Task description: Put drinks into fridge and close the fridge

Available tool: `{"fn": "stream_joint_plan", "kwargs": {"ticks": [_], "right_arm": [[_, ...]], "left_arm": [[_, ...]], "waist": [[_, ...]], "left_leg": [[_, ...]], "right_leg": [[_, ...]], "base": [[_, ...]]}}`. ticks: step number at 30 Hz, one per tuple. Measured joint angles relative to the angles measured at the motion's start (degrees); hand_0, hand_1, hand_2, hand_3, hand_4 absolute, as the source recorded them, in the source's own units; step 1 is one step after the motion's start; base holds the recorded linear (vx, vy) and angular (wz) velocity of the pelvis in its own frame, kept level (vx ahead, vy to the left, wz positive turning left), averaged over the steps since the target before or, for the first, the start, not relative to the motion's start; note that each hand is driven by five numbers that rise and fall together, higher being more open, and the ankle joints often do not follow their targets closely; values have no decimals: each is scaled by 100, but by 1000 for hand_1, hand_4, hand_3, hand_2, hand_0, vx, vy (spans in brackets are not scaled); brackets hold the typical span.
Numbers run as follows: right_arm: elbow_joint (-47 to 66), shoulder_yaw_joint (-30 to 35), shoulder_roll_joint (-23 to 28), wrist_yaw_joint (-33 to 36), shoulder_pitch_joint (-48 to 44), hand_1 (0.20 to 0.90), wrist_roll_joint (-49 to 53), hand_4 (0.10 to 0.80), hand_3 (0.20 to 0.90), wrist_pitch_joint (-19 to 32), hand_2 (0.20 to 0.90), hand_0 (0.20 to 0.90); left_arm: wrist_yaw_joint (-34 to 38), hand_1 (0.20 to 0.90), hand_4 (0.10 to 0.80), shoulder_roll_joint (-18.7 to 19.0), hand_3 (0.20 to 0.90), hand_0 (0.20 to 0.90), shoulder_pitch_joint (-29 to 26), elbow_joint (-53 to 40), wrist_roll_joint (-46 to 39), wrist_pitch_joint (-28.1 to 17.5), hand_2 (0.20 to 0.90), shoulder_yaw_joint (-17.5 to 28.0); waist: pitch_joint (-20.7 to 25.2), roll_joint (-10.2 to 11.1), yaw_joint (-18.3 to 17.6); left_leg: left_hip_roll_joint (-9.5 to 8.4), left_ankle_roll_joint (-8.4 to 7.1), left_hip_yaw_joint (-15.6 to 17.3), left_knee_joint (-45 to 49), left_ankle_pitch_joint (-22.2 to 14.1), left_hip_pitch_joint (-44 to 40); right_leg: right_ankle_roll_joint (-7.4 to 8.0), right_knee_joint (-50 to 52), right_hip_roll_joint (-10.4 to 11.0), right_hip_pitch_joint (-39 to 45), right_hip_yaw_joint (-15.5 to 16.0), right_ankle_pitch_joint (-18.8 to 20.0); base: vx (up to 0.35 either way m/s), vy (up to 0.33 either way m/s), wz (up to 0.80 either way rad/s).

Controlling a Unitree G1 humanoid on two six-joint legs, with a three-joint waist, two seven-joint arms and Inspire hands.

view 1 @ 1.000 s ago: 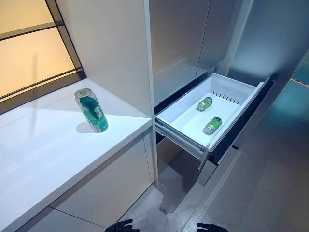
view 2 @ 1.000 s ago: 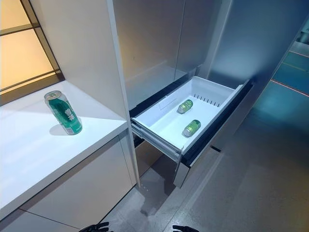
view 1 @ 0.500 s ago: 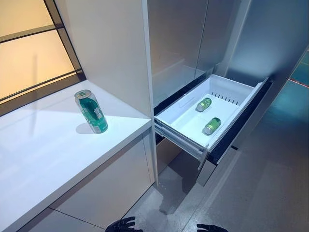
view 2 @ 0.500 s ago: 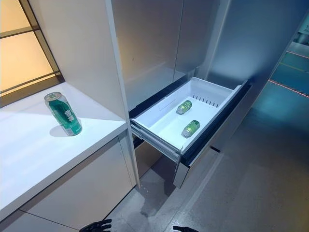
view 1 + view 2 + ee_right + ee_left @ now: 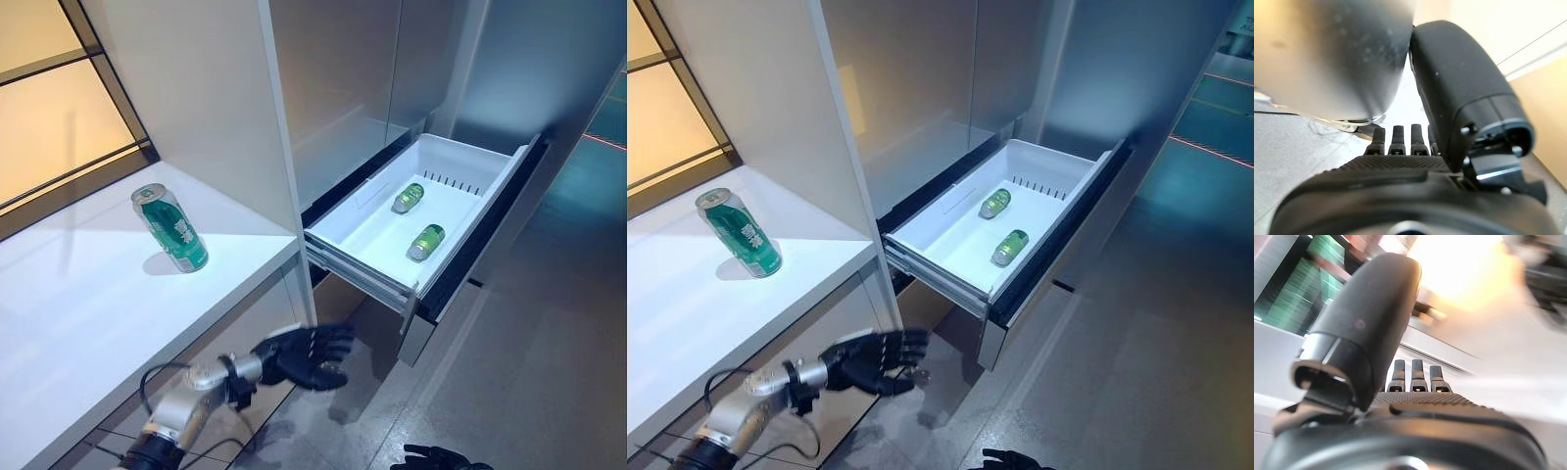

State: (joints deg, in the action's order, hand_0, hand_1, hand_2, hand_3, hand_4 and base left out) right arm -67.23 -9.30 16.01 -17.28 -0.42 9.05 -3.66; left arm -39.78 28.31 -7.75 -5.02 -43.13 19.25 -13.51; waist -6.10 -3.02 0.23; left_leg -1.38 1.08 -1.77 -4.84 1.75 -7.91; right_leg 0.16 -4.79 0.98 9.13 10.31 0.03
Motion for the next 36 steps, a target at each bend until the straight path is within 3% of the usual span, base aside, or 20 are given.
{"fn": "stream_joint_plan", "kwargs": {"ticks": [4,7,13,17,28,36], "right_arm": [[-93,-37,-14,9,6,900,14,800,900,184,900,900],[-119,-141,-19,71,9,900,118,800,900,205,900,900],[-146,-232,-28,187,50,900,231,800,900,246,900,900],[-226,-301,-36,207,93,900,231,800,900,251,900,900],[-398,-645,-89,212,6,900,158,800,900,233,900,900],[-386,-666,-85,211,-9,900,163,800,900,167,900,900]], "left_arm": [[64,900,800,-8,900,900,-489,-724,-1078,-39,900,186],[430,900,800,-17,900,900,-802,-1097,-1787,-582,900,355],[1863,900,800,221,900,900,-864,-1247,-1263,-2067,900,1211],[2559,900,800,327,900,900,-861,-1219,-473,-2495,900,1829],[3340,900,800,733,900,900,-814,-1137,2,-2408,900,2000],[3462,900,800,909,900,900,-813,-477,-499,-2104,900,1998]], "waist": [[1,-1,-25],[0,0,-36],[25,-28,65],[68,38,350],[197,175,780],[232,118,755]], "left_leg": [[1,-1,-3,0,0,-33],[3,-3,-6,-11,-2,-93],[9,-25,-45,-30,-11,-88],[-1,-10,-81,-9,2,-76],[-107,6,-430,-8,73,43],[-114,-23,-576,-17,97,97]], "right_leg": [[0,-2,-3,31,-1,0],[1,-3,-6,110,-1,-2],[27,-6,-10,133,32,-22],[-1,-6,-5,134,59,-6],[68,-6,66,162,228,-74],[60,-6,67,156,361,-77]], "base": [[32,-44,0],[22,-20,0],[23,-18,3],[16,-10,5],[3,-10,17],[8,1,9]]}}
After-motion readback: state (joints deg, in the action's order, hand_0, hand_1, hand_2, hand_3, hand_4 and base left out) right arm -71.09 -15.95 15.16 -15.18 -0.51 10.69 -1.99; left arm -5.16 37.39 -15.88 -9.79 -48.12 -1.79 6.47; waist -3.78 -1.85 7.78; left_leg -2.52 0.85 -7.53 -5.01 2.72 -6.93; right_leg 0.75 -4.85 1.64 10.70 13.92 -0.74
